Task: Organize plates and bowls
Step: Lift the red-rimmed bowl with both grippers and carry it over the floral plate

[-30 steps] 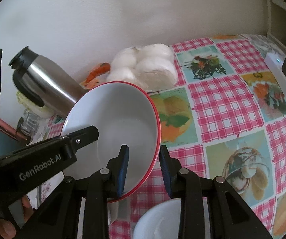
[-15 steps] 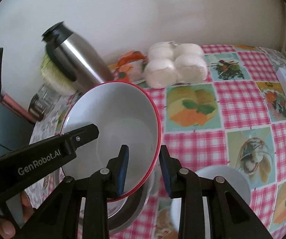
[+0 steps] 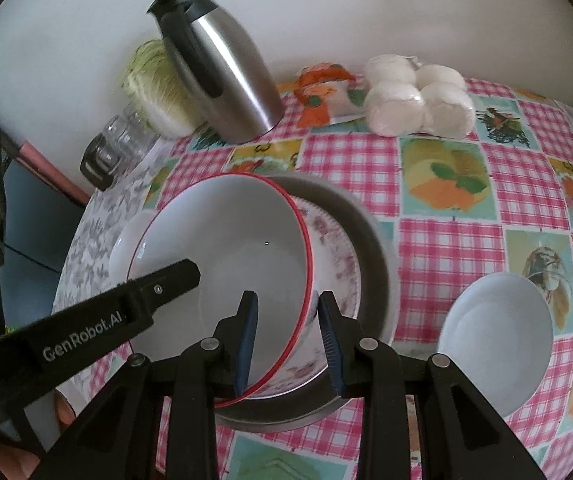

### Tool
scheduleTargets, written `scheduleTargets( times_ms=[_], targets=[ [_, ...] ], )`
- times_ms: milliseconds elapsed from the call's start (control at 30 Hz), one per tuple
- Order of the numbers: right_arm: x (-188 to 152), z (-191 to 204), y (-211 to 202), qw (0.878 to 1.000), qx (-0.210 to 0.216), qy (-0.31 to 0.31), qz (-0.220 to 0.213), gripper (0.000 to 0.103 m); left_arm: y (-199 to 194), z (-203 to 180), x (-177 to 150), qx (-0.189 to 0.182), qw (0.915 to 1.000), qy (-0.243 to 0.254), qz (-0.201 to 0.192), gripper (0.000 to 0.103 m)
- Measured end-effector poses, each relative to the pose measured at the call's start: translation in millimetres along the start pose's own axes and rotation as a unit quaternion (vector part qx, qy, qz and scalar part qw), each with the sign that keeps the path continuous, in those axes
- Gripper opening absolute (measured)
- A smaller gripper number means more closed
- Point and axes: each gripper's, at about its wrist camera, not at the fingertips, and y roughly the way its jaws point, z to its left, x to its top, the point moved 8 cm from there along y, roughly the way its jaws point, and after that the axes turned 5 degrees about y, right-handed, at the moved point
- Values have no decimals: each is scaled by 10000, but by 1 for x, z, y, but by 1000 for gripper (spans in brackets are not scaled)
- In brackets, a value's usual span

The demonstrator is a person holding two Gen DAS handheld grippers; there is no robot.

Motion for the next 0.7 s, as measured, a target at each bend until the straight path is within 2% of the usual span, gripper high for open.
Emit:
scheduleTargets(
  times_ms=[333, 700],
  targets=[
    [-13, 17, 18, 9992, -116, -310, 235, 33, 7, 32, -19, -181, 9988, -450, -51, 20],
    [-12, 27, 30, 9982, -159, -515, 278, 33, 0, 44, -17, -304, 9979, -553, -126, 20]
  ],
)
